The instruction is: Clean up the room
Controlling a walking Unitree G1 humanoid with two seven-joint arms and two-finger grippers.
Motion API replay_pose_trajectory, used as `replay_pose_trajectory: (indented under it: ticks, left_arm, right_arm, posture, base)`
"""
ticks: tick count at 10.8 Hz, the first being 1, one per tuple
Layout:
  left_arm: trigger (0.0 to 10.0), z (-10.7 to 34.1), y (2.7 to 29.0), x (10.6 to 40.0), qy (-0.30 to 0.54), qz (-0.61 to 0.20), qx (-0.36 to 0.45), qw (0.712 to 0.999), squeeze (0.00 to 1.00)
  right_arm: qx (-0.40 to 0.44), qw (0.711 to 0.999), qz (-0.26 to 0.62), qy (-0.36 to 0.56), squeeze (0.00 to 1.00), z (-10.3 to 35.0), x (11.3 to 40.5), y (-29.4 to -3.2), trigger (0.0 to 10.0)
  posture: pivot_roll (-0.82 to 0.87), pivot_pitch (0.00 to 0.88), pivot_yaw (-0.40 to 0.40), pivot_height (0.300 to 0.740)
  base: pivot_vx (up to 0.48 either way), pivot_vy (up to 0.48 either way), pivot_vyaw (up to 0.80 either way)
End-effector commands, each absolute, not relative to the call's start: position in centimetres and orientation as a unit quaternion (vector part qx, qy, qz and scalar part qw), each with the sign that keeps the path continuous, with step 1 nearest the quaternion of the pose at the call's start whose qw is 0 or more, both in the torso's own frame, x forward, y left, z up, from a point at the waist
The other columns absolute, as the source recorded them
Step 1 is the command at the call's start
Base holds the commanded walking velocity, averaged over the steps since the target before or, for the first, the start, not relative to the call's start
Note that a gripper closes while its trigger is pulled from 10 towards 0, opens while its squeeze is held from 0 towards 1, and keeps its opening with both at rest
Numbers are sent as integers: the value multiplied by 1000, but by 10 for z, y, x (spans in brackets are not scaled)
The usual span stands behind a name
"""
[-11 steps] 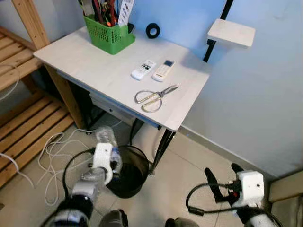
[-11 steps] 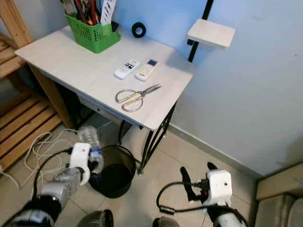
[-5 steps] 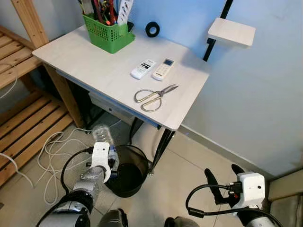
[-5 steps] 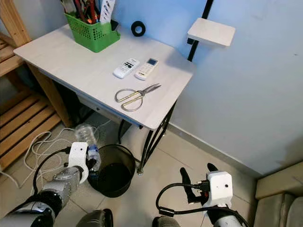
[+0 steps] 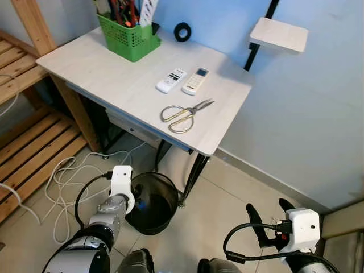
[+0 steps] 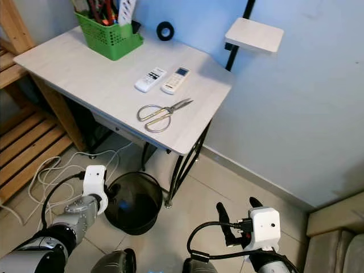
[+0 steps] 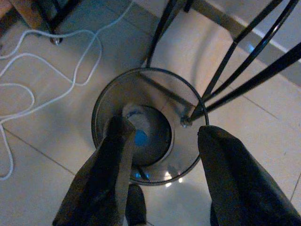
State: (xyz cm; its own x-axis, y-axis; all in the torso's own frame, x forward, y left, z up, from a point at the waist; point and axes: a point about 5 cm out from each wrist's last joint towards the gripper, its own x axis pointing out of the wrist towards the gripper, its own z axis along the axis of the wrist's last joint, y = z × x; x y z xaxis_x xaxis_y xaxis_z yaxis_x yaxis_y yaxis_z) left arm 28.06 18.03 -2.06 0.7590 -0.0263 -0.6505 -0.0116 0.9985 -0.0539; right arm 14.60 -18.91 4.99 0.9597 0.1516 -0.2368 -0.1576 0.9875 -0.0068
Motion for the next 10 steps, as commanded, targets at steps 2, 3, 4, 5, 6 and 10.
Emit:
replay_pose_trajectory:
  ticks: [2, 3, 4, 5, 6, 10]
  left_arm:
    - [10000, -22, 184, 279, 344, 5, -36, 938, 106]
    - [10000, -17, 187, 282, 327, 6, -33, 944, 0]
    - [10000, -4, 188, 289, 273, -18, -5, 962, 0]
    - [10000, 10, 185, 290, 218, -54, 29, 974, 0]
    - [10000, 27, 180, 286, 172, -85, 51, 980, 0]
    - [10000, 106, 149, 259, -40, -240, 200, 949, 0]
  right_arm:
    - [-7, 990, 76, 122, 27, 51, 144, -189, 10000]
    - [-7, 990, 71, 119, 24, 52, 144, -189, 10000]
    - [-5, 991, 61, 117, 27, 50, 146, -190, 10000]
    - [-1, 992, 52, 114, 24, 49, 148, -191, 10000]
    - [4, 993, 45, 110, 27, 47, 152, -190, 10000]
    - [31, 998, 18, 60, 27, 59, 168, -188, 10000]
  posture:
    - [-88, 162, -38, 740]
    - [-88, 162, -38, 740]
    - [-61, 154, -22, 740]
    - [-31, 145, -10, 740]
    - [-12, 138, -2, 740]
    - [43, 83, 23, 740]
  base:
    - [0, 0, 0]
    - [0, 0, 0]
    - [0, 0, 0]
    - [0, 0, 0]
    - [0, 0, 0]
    - [0, 0, 0]
